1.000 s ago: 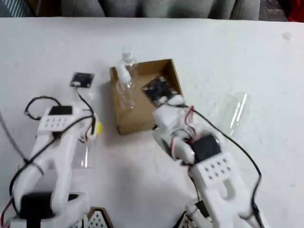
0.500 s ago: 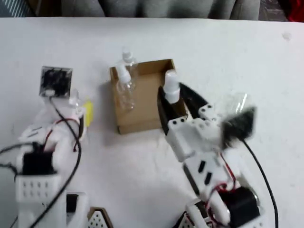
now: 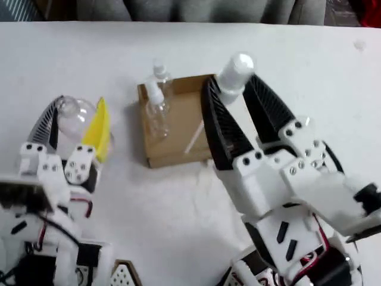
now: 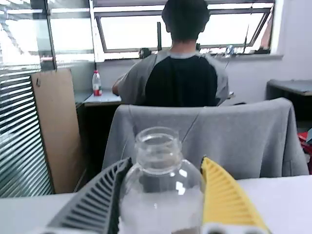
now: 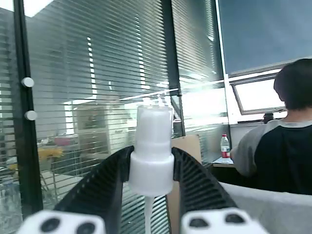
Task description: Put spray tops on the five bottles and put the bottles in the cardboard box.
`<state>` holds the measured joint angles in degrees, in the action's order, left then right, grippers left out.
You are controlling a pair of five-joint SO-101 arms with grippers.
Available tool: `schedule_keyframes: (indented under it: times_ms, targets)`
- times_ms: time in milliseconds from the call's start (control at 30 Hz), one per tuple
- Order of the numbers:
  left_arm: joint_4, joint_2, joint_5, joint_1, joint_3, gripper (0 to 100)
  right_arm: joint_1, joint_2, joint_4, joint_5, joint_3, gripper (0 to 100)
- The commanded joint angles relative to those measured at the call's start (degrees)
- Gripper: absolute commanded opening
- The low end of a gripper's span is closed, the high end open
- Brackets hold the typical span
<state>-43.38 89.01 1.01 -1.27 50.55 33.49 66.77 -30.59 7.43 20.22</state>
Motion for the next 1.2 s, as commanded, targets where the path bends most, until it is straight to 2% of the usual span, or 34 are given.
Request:
schedule_keyframes:
  times_ms: [0,133,333,533,633,767,1167]
  targets:
    - [1.9,3.1,-0.9,6.0,-0.2,2,3.0,-7.3,-2.9,0.6,-12.7,1.5]
    - [2.4,6.6,-0.9,11.9,4.8,2,5.6,-12.9,-5.1,0.5,-20.0,1.5]
    - [2.0,15.3,-0.8,20.0,16.7,2,10.2,-17.4,-4.7,0.5,-21.1,1.5]
    - [1.9,16.0,-0.8,24.2,21.5,2,13.8,-21.9,-0.4,0.4,-20.9,1.5]
    - [1.9,16.0,-0.8,25.1,22.4,2,14.1,-25.1,0.6,0.1,-21.1,1.5]
    - [2.0,16.0,-0.8,24.6,22.9,2,14.1,-27.7,0.8,-4.4,-20.8,1.5]
    - [2.0,16.0,-0.8,24.6,24.0,2,12.8,-26.7,-3.2,-5.5,-20.7,1.5]
